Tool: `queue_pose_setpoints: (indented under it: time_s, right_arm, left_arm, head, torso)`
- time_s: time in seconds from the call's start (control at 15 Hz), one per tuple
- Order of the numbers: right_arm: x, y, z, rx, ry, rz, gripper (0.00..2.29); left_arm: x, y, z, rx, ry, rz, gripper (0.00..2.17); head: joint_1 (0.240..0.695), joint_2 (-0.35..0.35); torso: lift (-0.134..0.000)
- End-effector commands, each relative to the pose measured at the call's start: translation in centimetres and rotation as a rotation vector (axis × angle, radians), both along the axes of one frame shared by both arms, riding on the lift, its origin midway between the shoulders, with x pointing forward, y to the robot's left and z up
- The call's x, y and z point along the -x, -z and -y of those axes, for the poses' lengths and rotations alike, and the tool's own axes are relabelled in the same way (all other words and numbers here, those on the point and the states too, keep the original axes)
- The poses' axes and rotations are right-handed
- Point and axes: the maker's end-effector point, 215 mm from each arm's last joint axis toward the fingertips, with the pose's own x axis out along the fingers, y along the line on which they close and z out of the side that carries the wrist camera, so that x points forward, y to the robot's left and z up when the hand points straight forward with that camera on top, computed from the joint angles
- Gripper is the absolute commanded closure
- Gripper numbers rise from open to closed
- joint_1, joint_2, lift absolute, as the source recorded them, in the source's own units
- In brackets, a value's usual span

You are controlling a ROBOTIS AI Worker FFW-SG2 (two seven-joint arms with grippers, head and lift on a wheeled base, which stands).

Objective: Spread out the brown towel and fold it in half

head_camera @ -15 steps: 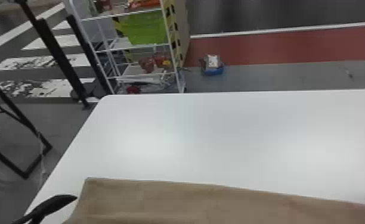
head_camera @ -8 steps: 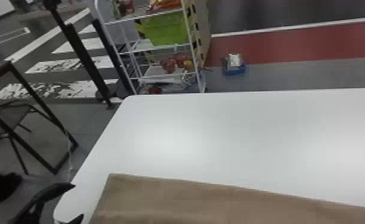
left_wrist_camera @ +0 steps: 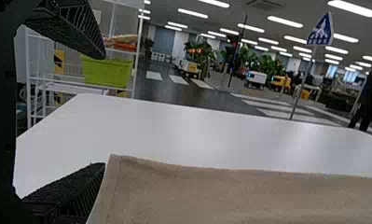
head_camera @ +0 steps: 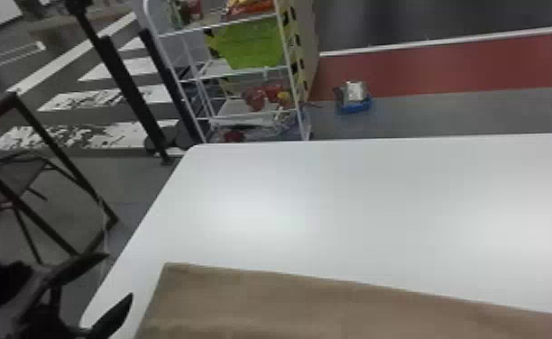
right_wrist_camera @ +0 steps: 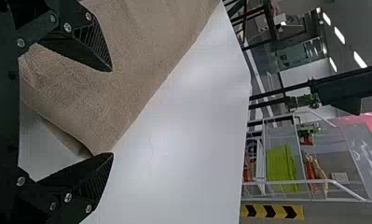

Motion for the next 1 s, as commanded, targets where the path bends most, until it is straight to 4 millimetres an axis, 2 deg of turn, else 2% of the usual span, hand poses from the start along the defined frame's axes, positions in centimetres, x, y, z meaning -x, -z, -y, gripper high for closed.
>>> queue_pose_setpoints:
  time_s: [0.0,0.33,0.47,0.6,0.73,0.87,0.93]
  right_arm:
    - [-0.5,-0.2,-0.8,-0.014,-0.009,-0.006,0.29]
    - [-1.4,0.8,-2.9,0.013,-0.052,-0.033,0.29]
    - [-1.9,1.2,-3.8,0.041,-0.074,-0.03,0.29]
    - [-2.3,0.7,-4.1,0.027,-0.072,-0.021,0.28]
    - [-2.7,0.1,-3.7,0.024,-0.064,-0.005,0.28]
    - [-2.9,-0.5,-3.1,0.017,-0.048,0.003,0.28]
    - [-2.8,-0.6,-2.8,0.016,-0.039,0.001,0.28]
  left_arm:
    - [-1.3,-1.4,1.3,0.062,-0.008,0.053,0.08]
    - [-2.5,-0.8,5.5,0.1,0.067,0.057,0.08]
    - [-3.9,-1.3,5.1,0.144,0.023,0.069,0.08]
    - [-5.1,-1.8,4.1,0.205,-0.038,0.066,0.08]
    - [-5.9,-0.3,5.7,0.212,-0.011,0.018,0.08]
    - [-8.3,3.1,5.3,0.182,-0.043,-0.106,0.08]
    - [-9.1,4.9,4.2,0.157,-0.084,-0.171,0.08]
  head:
    - [0.695,0.324]
    - [0.695,0.279]
    - [0.695,0.267]
    - [0.695,0.269]
    - [0.695,0.277]
    - [0.695,0.265]
    - [0.695,0.254]
  torso:
    - [-0.134]
    - [-0.134]
    - [-0.134]
    - [-0.134]
    - [-0.134]
    - [-0.134]
    - [-0.134]
